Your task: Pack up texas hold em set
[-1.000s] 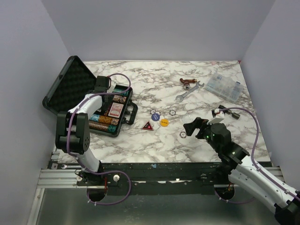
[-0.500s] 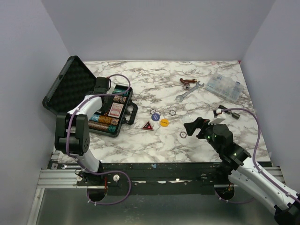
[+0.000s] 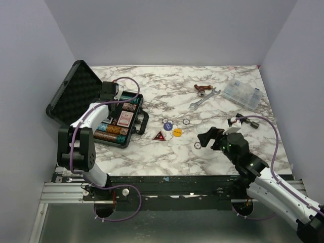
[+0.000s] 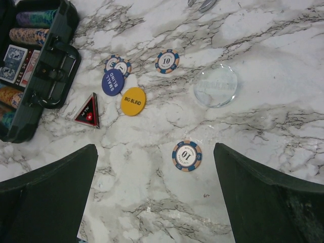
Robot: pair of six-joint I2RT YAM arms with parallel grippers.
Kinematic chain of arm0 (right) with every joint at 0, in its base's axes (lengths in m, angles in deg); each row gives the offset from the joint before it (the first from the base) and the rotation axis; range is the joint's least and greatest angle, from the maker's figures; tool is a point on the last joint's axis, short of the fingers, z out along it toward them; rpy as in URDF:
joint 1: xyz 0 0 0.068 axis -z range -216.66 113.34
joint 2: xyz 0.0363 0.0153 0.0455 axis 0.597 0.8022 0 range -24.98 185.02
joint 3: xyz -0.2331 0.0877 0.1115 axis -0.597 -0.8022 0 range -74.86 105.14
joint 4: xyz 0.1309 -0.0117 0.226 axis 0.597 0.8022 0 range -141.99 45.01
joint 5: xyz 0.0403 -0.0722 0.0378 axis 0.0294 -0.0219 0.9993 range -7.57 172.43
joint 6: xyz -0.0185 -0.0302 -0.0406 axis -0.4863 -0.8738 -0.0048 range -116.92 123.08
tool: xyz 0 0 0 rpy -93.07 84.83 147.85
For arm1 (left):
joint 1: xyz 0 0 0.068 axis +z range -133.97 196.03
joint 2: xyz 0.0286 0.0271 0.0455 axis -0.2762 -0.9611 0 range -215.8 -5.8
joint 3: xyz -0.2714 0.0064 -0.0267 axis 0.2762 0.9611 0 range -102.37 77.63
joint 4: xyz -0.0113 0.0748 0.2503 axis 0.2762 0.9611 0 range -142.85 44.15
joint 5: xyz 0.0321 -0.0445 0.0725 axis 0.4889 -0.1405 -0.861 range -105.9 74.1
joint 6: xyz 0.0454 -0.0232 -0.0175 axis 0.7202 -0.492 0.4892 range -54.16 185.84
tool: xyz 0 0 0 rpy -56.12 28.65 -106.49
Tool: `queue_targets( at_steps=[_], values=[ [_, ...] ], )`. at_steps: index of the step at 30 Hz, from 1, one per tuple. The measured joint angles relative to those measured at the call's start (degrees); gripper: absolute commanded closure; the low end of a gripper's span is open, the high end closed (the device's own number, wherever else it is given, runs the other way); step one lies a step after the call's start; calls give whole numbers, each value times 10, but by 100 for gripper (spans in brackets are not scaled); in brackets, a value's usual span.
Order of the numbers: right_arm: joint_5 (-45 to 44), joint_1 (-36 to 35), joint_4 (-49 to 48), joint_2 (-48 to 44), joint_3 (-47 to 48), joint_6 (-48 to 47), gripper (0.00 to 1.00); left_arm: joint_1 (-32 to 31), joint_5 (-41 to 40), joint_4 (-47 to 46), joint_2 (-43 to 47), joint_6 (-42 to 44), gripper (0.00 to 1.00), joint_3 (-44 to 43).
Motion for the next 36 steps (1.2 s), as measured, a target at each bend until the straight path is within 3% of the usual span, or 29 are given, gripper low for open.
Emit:
queue_targets(
  at_steps=[8,20,27,36],
  values=[
    [0,0,0,12,6,0,0,13,-5,-9,-40,-24,63,-58],
    [0,0,0,12,6,0,0,23,-55,-5,-127,-23,78,-95],
    [0,0,0,12,6,0,0,29,-113,-21,-144,-21,80,-95],
    [0,0,0,11,6,0,0,30,-91,3,-151,-21,86,-105]
  ],
)
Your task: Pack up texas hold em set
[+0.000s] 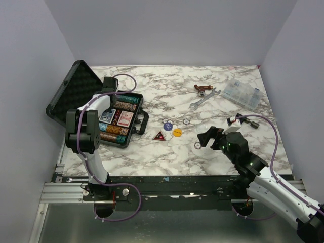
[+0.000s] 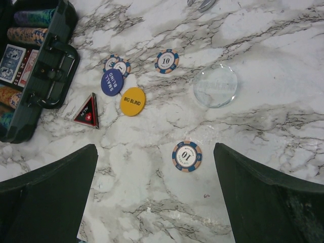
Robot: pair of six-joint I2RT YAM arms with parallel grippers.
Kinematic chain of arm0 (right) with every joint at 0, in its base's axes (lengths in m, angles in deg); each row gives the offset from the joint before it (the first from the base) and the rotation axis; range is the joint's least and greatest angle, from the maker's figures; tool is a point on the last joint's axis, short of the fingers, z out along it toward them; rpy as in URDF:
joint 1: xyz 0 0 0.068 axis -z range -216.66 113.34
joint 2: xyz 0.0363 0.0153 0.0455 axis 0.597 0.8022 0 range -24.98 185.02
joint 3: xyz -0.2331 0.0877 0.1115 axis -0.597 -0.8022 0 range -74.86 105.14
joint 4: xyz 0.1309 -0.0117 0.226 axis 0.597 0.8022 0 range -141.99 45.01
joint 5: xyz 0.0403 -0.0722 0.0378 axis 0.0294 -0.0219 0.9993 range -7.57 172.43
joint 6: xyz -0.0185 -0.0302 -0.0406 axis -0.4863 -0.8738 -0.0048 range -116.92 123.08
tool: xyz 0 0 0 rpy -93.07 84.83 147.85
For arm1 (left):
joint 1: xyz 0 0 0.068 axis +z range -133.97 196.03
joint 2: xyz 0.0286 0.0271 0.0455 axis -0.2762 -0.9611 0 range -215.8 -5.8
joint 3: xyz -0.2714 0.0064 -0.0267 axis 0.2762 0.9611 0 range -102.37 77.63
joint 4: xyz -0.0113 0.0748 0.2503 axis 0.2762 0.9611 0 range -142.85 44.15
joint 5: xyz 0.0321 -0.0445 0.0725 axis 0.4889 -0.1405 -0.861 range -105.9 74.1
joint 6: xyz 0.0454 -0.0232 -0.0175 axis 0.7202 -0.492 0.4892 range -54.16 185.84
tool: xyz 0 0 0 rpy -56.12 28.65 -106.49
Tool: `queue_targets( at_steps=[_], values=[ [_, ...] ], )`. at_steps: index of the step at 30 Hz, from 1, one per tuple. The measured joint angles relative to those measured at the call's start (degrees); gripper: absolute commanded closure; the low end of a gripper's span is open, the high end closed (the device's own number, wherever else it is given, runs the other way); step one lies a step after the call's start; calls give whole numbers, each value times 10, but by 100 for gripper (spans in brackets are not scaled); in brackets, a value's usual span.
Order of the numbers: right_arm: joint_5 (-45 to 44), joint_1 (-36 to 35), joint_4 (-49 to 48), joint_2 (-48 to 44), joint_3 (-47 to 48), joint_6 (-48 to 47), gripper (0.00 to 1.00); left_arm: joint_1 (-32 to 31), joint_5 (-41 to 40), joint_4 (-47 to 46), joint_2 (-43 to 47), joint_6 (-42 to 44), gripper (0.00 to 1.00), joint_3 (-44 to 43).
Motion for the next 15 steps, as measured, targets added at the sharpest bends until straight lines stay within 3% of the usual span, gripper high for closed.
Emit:
queue_targets(
  at_steps=[8,15],
  values=[
    [0,0,0,3,0,0,0,5,37,30,2,5,85,-14],
    [0,0,0,1,0,0,0,-1,119,102,-5,1,84,-25]
  ],
)
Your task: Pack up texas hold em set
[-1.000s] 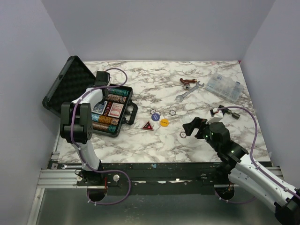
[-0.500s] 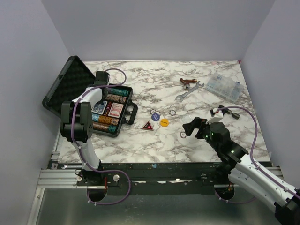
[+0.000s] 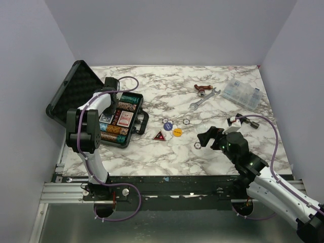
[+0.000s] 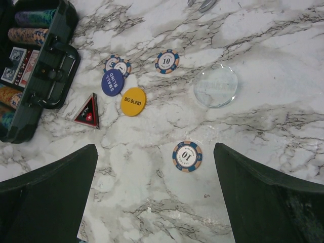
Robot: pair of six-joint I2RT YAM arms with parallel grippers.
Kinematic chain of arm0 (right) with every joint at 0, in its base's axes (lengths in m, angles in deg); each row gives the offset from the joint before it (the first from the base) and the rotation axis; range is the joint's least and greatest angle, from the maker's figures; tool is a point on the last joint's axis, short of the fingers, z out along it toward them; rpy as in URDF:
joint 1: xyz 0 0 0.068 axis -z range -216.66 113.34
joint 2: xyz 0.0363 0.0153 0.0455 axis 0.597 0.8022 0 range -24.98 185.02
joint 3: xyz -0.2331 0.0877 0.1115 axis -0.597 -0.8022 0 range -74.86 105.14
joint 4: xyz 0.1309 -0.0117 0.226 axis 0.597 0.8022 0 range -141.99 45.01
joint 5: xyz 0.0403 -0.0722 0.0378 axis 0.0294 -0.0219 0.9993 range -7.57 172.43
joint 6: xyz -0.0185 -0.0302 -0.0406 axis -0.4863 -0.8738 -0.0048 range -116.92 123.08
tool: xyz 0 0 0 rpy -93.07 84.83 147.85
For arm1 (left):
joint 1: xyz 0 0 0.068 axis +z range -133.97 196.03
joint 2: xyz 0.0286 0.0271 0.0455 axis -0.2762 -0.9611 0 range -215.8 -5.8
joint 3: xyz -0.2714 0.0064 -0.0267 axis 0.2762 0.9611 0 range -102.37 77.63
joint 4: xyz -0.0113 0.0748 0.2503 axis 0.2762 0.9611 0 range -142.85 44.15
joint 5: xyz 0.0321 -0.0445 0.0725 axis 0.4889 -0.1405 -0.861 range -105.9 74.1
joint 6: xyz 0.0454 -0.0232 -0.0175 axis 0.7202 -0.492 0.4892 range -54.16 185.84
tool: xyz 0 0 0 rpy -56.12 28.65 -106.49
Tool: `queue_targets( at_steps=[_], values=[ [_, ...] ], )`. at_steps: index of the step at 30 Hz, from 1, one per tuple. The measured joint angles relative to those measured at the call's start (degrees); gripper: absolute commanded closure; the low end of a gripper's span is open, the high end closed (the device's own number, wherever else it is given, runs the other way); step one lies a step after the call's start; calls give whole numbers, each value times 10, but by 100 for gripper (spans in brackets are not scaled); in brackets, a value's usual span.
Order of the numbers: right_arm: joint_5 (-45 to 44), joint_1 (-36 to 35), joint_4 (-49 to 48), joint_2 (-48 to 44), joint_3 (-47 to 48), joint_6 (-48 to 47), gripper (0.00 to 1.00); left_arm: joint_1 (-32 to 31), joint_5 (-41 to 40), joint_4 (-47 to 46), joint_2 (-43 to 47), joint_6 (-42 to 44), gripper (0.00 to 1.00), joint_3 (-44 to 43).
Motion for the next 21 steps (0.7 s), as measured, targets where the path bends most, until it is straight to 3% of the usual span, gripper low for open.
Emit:
queue_targets(
  at_steps=[5,7,8,10,13,17,21],
  values=[
    [0,0,0,-8,0,0,0,-6,13,8,0,0,84,0],
    [0,0,0,-8,0,0,0,-6,13,8,1,-1,80,0],
    [0,0,0,-8,0,0,0,-6,12,8,1,-2,75,0],
    [0,0,0,-6,0,0,0,-6,-3,7,5,-10,55,0],
    [0,0,0,-1,0,0,0,-6,-20,4,18,-21,39,3],
    [0,0,0,8,0,0,0,-9,-48,-11,95,-65,27,24],
    [0,0,0,19,0,0,0,-38,-39,-47,207,-117,21,29]
  ],
)
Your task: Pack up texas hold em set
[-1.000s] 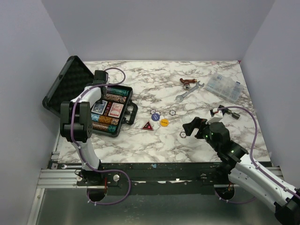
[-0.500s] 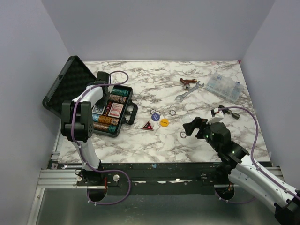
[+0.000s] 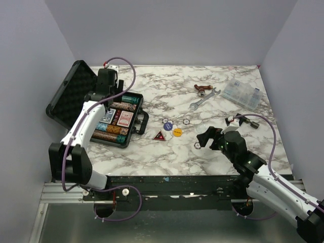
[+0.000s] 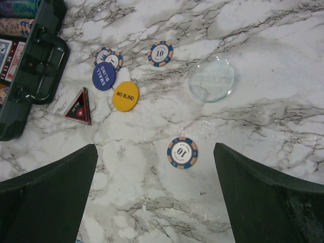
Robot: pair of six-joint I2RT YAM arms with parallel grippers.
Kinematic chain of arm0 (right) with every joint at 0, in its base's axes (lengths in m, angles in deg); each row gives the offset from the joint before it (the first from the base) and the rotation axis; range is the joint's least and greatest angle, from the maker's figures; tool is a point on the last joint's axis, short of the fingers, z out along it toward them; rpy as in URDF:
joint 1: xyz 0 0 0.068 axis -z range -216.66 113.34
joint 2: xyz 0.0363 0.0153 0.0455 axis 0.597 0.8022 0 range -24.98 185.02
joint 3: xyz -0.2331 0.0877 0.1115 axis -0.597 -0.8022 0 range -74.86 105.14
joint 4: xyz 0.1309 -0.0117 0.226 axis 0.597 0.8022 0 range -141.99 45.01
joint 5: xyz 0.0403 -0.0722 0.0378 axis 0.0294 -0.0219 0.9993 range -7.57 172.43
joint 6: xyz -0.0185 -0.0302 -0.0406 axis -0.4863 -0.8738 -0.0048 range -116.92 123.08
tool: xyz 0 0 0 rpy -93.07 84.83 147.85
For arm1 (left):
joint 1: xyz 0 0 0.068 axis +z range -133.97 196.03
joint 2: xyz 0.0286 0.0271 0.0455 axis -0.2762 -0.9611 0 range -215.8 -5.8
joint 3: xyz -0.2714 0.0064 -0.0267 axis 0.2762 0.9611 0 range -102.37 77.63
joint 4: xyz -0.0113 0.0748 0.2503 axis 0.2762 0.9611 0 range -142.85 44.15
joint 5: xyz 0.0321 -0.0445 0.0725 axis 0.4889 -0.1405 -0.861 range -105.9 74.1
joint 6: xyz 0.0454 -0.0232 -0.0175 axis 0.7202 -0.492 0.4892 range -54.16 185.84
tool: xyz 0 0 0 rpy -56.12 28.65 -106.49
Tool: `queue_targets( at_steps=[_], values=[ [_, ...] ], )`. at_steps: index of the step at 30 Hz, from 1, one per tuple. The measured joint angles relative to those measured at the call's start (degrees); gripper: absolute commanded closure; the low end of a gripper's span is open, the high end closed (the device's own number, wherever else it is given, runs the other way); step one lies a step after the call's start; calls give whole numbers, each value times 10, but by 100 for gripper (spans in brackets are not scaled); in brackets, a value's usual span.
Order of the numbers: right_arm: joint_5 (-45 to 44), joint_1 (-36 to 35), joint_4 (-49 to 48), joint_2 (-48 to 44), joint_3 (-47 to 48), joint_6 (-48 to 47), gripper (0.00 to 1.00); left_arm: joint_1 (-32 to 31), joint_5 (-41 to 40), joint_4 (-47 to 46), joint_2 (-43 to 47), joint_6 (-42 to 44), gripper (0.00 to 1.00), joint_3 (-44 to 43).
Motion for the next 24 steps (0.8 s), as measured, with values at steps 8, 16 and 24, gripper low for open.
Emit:
queue_targets(
  at_steps=[8,16,24],
  values=[
    [0,0,0,50,18,1,0,-183,113,-27,36,-78,21,-18],
    [0,0,1,95,39,11,0,-294,189,32,-66,-173,15,-52],
    [0,0,3,101,46,22,0,-344,134,95,-98,-348,9,-61]
  ],
)
